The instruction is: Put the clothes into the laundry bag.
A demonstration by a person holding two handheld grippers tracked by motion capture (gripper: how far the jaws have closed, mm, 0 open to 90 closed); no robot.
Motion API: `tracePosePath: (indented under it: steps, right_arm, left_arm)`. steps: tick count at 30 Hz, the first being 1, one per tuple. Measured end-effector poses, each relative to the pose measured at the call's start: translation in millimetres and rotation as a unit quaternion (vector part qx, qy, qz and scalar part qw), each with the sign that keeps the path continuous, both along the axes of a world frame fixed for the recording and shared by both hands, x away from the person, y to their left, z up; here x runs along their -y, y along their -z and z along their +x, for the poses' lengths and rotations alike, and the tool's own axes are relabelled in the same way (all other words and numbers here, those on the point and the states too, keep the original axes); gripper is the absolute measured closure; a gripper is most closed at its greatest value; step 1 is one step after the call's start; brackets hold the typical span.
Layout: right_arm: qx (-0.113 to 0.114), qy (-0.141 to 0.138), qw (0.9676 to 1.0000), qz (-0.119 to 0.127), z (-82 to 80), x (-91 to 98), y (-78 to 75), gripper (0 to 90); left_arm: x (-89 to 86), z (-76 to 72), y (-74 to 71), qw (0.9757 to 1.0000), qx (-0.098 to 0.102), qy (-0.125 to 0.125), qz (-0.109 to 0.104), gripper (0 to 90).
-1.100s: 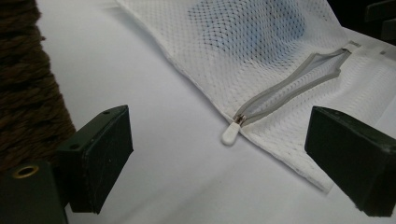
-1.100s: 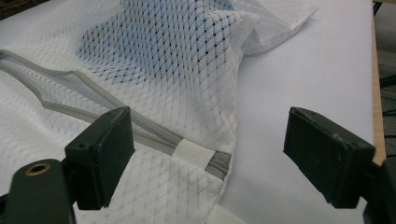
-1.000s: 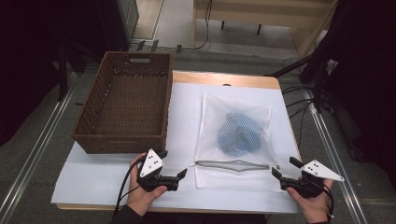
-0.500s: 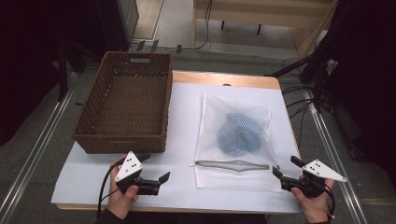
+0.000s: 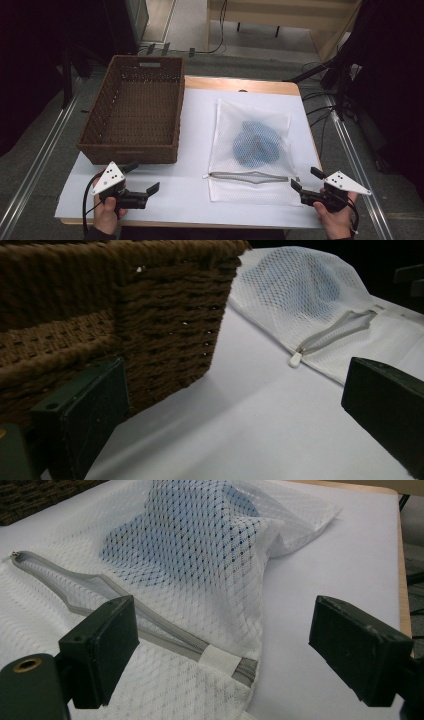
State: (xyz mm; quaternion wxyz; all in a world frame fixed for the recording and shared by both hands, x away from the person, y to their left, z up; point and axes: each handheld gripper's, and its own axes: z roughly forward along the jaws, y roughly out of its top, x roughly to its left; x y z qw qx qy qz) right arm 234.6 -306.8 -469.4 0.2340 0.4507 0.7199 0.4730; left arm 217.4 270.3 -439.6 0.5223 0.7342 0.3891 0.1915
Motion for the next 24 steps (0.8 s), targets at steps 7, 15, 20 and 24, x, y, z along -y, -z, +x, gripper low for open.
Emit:
tracePosePath:
  steps: [7,15,20,24]
  right_arm:
    - [0.001,0.002,1.0,0.002,-1.0,2.0,0.0,12.6]
    - [0.001,0.0,1.0,0.002,-1.3,2.3,0.1,12.6]
    - [0.001,0.0,1.0,0.001,-1.2,2.1,0.5,12.6]
    - [-0.001,-0.002,1.0,-0.001,-0.8,0.1,0.1,12.6]
  left_arm:
    - [-13.0,2.0,-0.4,0.9999,0.0,-0.013,0.001,0.0]
    - [-25.5,5.7,3.5,0.9996,-0.004,-0.026,-0.005,0.0]
    - [-23.5,5.9,3.7,0.9997,-0.003,-0.025,-0.002,0.0]
    - [-19.6,10.1,7.0,0.9991,-0.018,-0.033,0.017,0.0]
